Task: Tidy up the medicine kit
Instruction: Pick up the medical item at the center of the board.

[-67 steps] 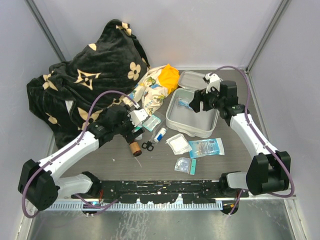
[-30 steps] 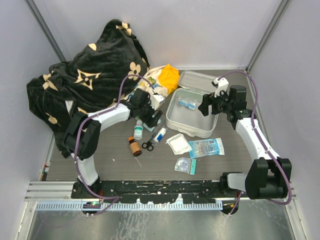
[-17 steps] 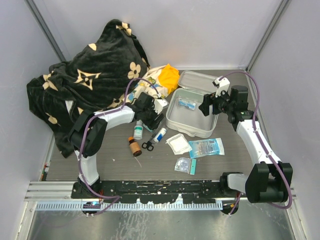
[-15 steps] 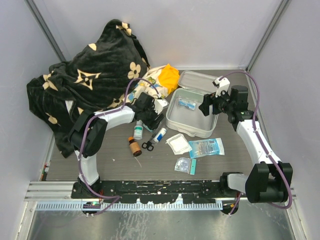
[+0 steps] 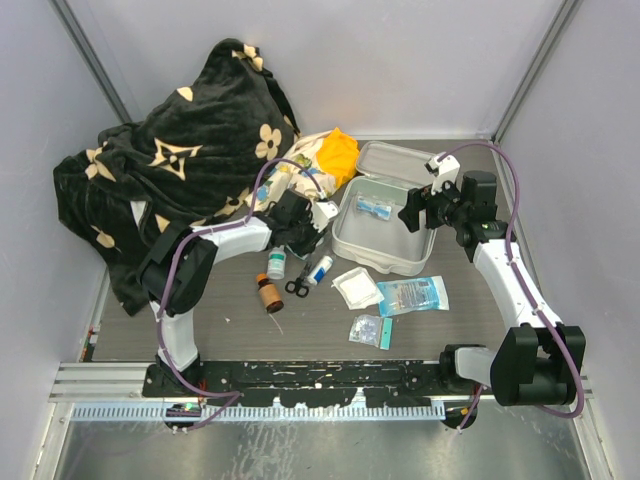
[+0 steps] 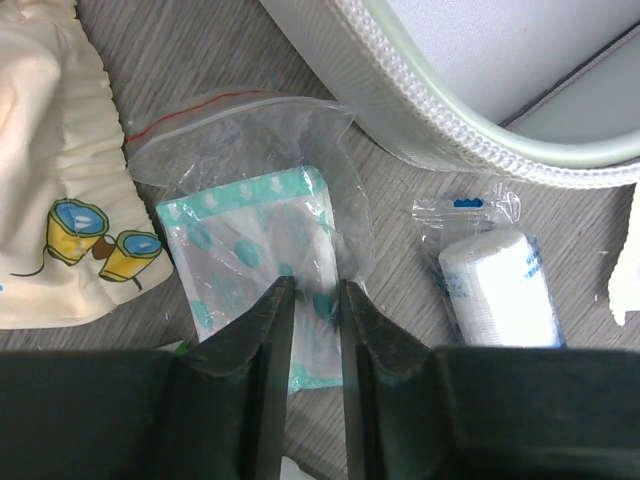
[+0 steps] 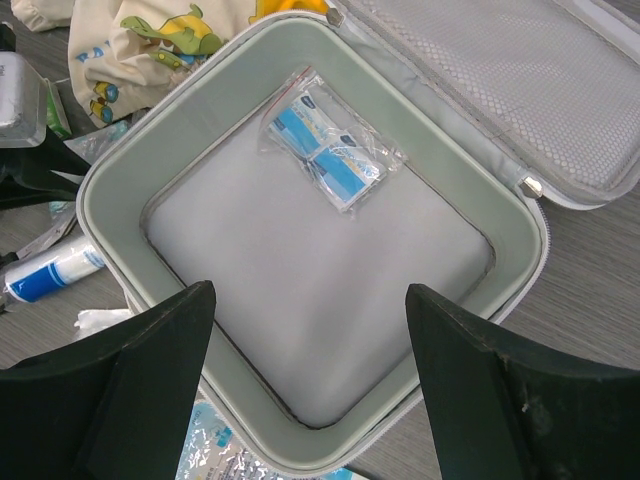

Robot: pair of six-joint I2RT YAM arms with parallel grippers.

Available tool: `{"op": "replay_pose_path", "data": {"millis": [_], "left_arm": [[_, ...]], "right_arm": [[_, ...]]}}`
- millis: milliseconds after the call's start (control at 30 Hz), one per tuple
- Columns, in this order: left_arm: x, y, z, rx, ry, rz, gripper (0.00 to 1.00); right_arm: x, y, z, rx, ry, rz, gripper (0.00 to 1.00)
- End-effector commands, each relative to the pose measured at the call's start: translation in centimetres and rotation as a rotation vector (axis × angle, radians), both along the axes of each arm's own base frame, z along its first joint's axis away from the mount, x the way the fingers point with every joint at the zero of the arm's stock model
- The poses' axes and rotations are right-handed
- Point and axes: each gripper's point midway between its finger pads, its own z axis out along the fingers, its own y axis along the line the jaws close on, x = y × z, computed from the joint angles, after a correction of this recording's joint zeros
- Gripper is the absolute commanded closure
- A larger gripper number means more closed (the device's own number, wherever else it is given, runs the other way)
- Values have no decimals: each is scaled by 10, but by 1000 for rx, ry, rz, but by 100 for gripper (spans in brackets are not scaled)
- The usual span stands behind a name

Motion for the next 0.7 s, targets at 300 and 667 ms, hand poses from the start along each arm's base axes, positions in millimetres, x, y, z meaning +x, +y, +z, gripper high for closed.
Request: {"op": "replay_pose_path", "data": {"millis": [300,667], "left_arm": [[12,-2,51,-17,-108,-32,100],[32,6,110,28,-262,-47,100]], "right_arm": [[4,-2,24,-13,-94,10,17],[4,7,22,32,-75,36,17]]}}
